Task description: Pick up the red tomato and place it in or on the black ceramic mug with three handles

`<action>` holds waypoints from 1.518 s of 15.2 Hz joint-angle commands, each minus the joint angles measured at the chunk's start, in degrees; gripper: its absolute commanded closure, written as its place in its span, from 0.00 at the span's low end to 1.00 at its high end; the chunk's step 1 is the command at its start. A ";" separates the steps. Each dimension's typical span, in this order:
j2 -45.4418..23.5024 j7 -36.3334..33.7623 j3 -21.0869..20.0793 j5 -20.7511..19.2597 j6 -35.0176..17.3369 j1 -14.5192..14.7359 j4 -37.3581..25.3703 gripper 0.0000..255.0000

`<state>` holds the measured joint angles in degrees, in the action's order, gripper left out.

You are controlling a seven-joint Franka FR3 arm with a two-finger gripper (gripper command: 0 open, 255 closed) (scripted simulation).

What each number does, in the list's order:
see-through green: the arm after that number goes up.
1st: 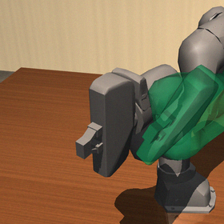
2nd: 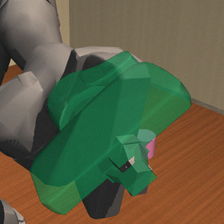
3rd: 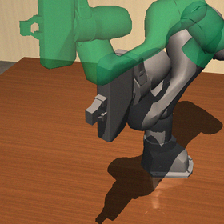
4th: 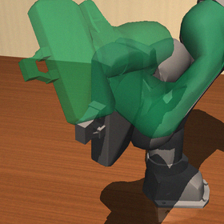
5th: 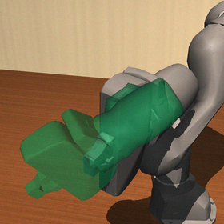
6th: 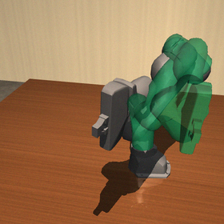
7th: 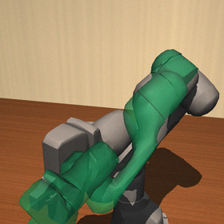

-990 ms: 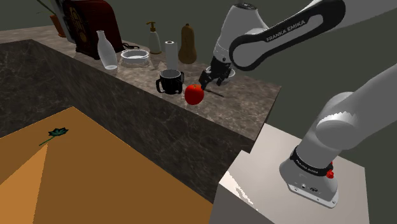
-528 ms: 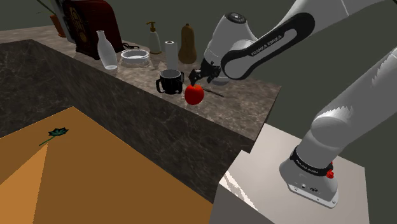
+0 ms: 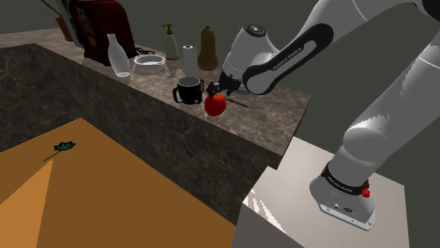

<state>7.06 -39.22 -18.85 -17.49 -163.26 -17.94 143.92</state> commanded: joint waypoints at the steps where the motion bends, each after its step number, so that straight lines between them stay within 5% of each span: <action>1: -0.16 -0.14 -0.04 -0.19 -0.11 -0.07 -0.05 0.00; 5: -0.15 -0.13 -0.03 -0.18 -0.11 -0.07 -0.05 0.00; 6: -0.15 -0.13 -0.03 -0.18 -0.11 -0.07 -0.05 1.00; 15: -0.16 -0.14 -0.04 -0.19 -0.11 -0.07 -0.05 1.00; 23: 4.40 5.57 1.69 6.46 6.15 2.50 -2.14 1.00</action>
<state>11.02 -34.21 -17.34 -11.68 -158.03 -15.70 142.28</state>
